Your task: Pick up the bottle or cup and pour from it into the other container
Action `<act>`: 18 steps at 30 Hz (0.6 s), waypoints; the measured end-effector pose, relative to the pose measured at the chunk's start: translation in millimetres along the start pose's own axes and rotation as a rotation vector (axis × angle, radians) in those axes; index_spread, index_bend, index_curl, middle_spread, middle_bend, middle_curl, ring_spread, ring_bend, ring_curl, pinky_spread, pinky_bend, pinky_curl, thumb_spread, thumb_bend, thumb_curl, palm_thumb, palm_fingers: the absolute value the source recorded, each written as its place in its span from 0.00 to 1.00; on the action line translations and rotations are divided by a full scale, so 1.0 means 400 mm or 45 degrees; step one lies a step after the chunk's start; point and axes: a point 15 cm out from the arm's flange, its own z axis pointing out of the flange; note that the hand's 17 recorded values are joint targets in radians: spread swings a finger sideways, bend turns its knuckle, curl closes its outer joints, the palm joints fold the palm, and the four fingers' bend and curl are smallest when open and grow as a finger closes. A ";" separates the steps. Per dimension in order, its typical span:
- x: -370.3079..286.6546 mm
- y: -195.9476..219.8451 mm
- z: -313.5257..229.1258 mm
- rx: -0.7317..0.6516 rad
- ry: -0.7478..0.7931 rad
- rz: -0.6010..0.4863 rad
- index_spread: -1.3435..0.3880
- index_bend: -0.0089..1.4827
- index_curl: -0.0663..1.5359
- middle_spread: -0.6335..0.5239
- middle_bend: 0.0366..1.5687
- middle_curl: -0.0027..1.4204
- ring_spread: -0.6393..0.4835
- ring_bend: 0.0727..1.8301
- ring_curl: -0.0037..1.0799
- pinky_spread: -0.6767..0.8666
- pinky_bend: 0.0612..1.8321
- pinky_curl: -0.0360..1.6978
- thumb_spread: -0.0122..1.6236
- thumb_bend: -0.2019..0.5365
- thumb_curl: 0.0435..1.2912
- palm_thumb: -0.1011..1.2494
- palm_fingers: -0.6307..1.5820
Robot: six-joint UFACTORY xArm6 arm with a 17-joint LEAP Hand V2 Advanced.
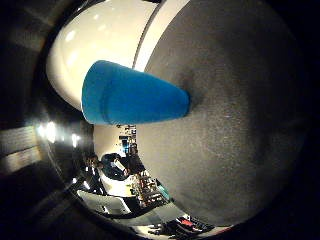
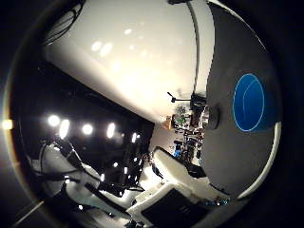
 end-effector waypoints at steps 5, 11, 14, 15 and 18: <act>0.001 0.001 0.025 -0.024 -0.012 0.004 0.56 0.10 0.19 0.66 0.14 0.24 0.72 0.21 0.24 0.72 0.30 0.18 0.63 0.24 0.21 0.50 0.31; 0.002 -0.002 0.052 -0.049 -0.022 0.005 0.56 0.10 0.19 0.66 0.14 0.24 0.72 0.21 0.24 0.72 0.30 0.18 0.63 0.24 0.21 0.50 0.31; 0.006 -0.002 0.068 -0.065 -0.027 0.009 0.56 0.10 0.19 0.66 0.14 0.24 0.72 0.21 0.24 0.72 0.30 0.18 0.63 0.24 0.21 0.50 0.31; 0.008 -0.003 0.068 -0.062 -0.024 0.010 0.56 0.10 0.19 0.66 0.14 0.24 0.72 0.21 0.24 0.72 0.30 0.18 0.63 0.24 0.21 0.50 0.31; 0.013 0.006 0.078 -0.063 -0.028 0.023 0.56 0.10 0.19 0.66 0.14 0.24 0.72 0.21 0.24 0.72 0.30 0.18 0.63 0.24 0.21 0.50 0.31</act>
